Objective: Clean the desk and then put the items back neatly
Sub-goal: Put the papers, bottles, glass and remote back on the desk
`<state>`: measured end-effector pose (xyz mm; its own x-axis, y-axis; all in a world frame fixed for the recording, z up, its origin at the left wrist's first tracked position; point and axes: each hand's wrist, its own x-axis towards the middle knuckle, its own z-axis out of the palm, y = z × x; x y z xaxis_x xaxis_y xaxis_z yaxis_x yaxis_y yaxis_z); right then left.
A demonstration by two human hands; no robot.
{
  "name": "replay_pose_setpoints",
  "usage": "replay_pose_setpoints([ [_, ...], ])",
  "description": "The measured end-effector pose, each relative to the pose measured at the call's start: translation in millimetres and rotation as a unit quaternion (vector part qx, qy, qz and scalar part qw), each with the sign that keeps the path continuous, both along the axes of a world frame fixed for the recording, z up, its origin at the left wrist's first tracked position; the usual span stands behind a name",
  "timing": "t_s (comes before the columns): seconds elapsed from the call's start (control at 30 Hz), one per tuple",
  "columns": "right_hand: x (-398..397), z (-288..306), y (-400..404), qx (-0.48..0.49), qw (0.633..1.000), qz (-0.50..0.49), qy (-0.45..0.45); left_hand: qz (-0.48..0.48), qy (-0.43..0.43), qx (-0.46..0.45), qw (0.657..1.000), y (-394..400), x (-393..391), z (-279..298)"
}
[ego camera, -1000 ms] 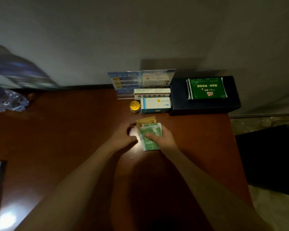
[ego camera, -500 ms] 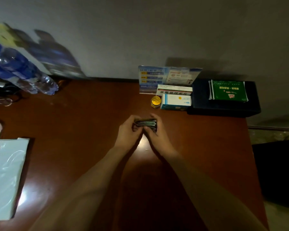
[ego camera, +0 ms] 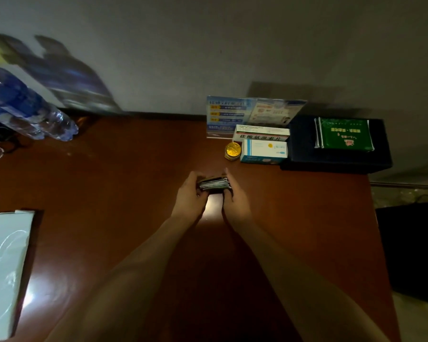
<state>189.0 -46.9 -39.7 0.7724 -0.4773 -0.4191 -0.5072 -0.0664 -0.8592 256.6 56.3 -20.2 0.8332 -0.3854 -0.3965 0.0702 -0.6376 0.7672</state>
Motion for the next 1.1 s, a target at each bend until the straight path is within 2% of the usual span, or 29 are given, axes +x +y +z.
replay_pose_setpoints([
  [0.1, -1, -6, 3, -0.017, 1.000, -0.009, 0.015, 0.004, 0.023, 0.011, 1.000, -1, 1, -7],
  [0.2, 2, -9, 5, -0.081, 0.997, -0.005, 0.012, 0.012, 0.024, 0.011, 1.000, -3, -1, -12],
  [0.3, 15, -7, 1, -0.109, 0.994, -0.010, 0.010, 0.048, 0.036, -0.018, 0.998, -6, 4, -8],
  [0.37, 24, -4, -2, -0.097, 0.995, -0.007, 0.017, 0.068, 0.037, -0.029, 0.997, -8, 11, -5],
  [0.43, 34, -2, -2, -0.040, 0.999, -0.025, 0.027, 0.077, 0.036, -0.031, 0.996, -9, 18, -3],
  [0.6, 56, 3, -4, 0.064, 0.984, -0.131, 0.100, 0.086, 0.046, 0.002, 0.995, -13, 43, -12],
  [0.7, 64, 2, -5, 0.100, 0.969, -0.200, 0.103, 0.084, 0.029, 0.027, 0.996, -15, 55, -22],
  [0.87, 67, 1, 0, 0.101, 0.959, -0.261, 0.048, 0.099, 0.020, 0.027, 0.994, -21, 59, -28],
  [1.1, 68, -3, 3, 0.059, 0.961, -0.268, 0.021, 0.066, -0.011, 0.027, 0.997, -24, 64, -33],
])
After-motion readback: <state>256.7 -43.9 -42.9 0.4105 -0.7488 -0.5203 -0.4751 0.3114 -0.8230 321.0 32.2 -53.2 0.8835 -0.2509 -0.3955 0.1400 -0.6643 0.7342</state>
